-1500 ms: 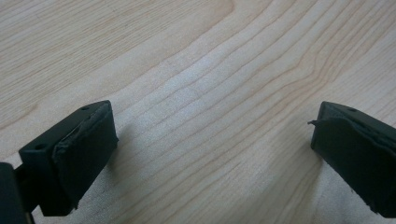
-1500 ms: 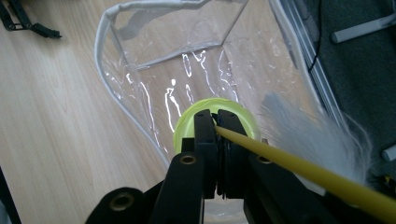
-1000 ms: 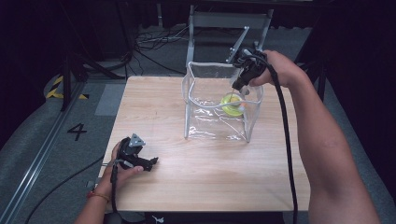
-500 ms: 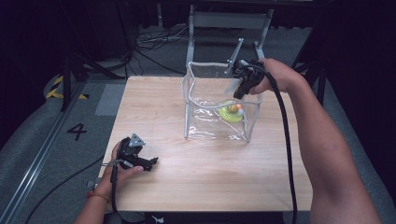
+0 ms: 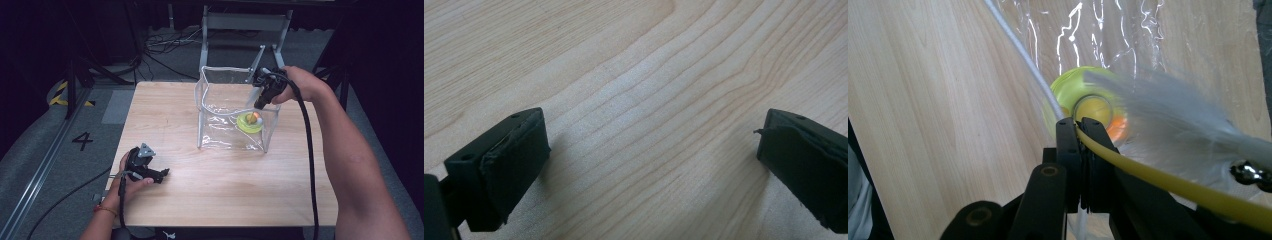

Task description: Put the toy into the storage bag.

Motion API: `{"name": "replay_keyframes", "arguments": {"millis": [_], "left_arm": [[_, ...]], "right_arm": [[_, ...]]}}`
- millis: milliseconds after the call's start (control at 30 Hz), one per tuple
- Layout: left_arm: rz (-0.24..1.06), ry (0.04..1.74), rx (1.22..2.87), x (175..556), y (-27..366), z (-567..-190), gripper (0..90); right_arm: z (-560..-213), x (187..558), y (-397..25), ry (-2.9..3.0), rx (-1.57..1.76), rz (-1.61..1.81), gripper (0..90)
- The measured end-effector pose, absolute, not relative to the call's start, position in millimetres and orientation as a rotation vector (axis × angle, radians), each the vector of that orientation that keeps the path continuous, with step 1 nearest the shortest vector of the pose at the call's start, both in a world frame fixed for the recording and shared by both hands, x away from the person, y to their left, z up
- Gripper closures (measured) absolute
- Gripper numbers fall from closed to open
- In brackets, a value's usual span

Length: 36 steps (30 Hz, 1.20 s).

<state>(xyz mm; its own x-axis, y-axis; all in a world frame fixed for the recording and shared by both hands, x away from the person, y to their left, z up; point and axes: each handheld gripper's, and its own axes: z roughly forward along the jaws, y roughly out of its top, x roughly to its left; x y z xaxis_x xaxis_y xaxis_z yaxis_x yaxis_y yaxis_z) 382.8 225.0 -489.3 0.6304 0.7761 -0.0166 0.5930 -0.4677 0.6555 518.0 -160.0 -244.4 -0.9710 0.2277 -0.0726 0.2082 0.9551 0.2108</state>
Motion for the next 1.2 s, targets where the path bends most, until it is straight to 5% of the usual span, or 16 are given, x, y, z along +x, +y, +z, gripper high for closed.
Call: {"name": "replay_keyframes", "arguments": {"millis": [733,1200], "left_arm": [[0.378,1.056,2.227,383.5,225.1,-489.2,0.6],[0.377,1.056,2.226,383.5,225.0,-489.3,0.6]], "right_arm": [[-254.6,520.8,-172.5,2.981,0.381,0.266,89.1],[-243.5,509.4,-192.0,2.884,0.43,0.435,76.2]]}}
